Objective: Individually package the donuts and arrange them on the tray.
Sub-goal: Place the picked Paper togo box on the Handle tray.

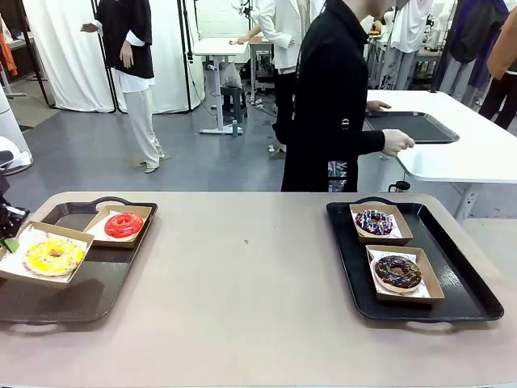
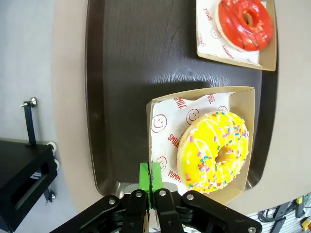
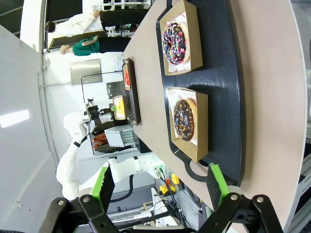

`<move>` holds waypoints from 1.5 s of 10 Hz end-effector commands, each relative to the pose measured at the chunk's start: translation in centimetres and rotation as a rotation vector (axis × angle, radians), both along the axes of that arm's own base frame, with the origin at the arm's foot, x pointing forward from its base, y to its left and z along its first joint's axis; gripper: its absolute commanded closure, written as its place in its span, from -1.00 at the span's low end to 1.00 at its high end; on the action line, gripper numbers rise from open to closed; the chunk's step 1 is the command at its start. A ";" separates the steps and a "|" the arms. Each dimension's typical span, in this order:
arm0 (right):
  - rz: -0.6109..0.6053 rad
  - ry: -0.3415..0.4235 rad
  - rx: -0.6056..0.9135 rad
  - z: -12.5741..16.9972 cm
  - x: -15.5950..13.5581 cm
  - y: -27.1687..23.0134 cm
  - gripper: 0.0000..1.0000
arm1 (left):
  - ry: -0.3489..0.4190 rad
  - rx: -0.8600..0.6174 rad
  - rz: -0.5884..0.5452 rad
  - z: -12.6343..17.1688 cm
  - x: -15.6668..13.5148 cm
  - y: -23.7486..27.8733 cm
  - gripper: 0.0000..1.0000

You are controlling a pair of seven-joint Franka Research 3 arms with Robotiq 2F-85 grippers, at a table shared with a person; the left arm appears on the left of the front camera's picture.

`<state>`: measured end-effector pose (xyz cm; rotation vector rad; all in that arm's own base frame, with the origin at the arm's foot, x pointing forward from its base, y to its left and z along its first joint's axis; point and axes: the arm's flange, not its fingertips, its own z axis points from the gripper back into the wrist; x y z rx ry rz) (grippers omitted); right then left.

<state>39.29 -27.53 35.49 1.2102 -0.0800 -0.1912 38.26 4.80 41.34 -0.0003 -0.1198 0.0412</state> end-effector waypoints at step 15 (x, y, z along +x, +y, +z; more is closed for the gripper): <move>0.005 0.000 0.007 0.1 0.0 0.0 -1.00 | 0.024 0.044 -0.052 -3.3 -1.1 0.4 -1.00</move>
